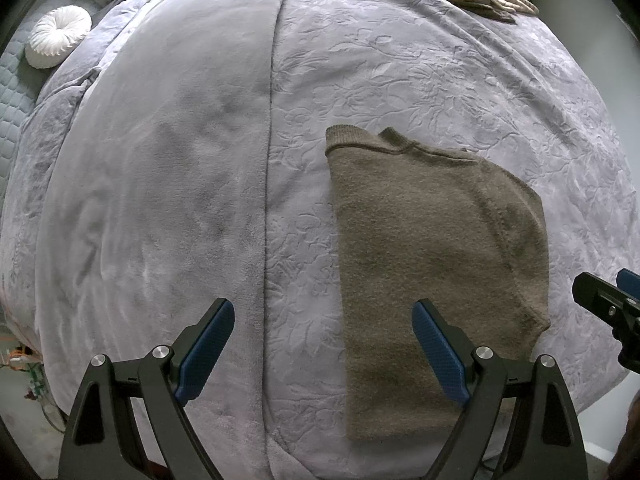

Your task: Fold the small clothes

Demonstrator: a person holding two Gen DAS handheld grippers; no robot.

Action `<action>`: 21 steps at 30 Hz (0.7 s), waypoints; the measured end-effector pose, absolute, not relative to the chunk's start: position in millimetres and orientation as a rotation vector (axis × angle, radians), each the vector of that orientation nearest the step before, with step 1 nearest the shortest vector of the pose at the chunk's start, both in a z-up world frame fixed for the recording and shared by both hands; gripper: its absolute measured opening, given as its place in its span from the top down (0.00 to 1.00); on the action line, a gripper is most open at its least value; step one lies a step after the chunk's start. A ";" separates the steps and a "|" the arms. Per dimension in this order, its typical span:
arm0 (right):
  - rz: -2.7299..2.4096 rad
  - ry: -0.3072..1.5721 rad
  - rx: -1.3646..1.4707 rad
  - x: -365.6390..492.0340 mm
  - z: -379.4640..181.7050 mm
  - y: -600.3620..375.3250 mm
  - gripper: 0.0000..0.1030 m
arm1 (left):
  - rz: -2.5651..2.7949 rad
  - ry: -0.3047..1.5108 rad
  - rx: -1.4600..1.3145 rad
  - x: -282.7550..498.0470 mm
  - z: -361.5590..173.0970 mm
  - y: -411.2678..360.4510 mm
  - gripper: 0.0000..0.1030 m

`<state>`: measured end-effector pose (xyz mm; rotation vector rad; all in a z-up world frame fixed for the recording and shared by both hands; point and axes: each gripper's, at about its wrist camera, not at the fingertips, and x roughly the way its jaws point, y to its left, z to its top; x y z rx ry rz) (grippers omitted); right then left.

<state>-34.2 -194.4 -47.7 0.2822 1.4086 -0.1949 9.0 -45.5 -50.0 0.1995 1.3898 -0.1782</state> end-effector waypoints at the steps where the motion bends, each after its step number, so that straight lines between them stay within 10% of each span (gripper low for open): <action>1: -0.195 1.409 0.282 -34.4 -47.7 -194.7 0.00 | -0.178 1.389 0.200 9.2 -49.8 -45.5 0.12; 21: -0.194 1.425 0.263 -31.2 -53.0 -190.4 0.00 | -0.163 1.363 0.246 19.0 -52.0 -41.4 0.12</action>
